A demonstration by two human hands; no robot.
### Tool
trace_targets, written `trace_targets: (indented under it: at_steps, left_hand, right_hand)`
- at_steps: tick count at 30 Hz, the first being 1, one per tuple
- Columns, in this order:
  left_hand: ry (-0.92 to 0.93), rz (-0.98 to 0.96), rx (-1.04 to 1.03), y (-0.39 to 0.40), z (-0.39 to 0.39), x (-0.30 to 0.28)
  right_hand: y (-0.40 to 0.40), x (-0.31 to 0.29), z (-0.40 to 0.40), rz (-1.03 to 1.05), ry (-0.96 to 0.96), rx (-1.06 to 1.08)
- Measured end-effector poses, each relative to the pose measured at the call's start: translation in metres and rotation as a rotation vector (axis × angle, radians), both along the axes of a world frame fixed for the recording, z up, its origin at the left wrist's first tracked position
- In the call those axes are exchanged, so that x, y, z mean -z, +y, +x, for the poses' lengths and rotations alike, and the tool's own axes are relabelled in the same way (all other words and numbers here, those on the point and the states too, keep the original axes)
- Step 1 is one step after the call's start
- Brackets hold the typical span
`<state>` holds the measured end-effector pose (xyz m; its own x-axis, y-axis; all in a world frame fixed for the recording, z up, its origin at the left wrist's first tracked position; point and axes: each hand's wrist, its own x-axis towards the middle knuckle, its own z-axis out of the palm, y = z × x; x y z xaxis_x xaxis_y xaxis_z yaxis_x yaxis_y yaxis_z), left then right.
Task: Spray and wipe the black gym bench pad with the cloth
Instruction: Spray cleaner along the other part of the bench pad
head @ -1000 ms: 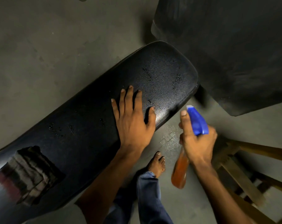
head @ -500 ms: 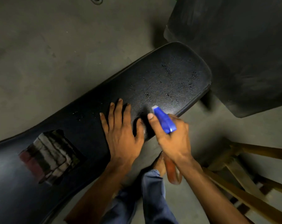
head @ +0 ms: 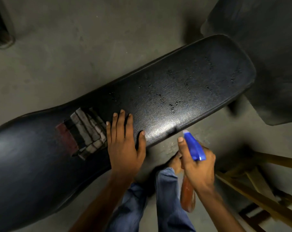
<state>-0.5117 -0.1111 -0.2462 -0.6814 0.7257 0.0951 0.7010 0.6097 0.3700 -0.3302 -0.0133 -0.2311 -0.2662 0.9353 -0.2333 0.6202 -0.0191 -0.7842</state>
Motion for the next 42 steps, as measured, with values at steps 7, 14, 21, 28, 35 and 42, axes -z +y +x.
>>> trace_targets:
  at_steps: [7, 14, 21, 28, 35, 42]
  left_hand:
    - [-0.027, 0.046, 0.013, -0.007, -0.003, 0.003]
    - [-0.051, 0.053, 0.068, -0.019, -0.009, 0.003]
    - [-0.14, 0.141, 0.039, -0.021, -0.008, 0.0]
    - [-0.273, 0.368, 0.033, -0.047, -0.006, -0.023]
    - [-0.498, 0.517, -0.099, -0.082, -0.01, -0.054]
    - [-0.478, 0.545, -0.175, -0.148, -0.012, -0.077]
  right_hand:
    - [-0.04, 0.0, -0.035, -0.017, 0.036, -0.209]
    - [-0.016, 0.0, -0.038, -0.026, 0.094, -0.073]
    - [-0.014, 0.001, -0.019, -0.06, 0.008, -0.07]
    - [-0.054, -0.009, -0.054, -0.101, 0.128, -0.225]
    - [-0.054, -0.067, -0.137, -0.251, 0.4, -0.31]
    - [-0.1, -0.131, -0.222, -0.46, 0.533, -0.527]
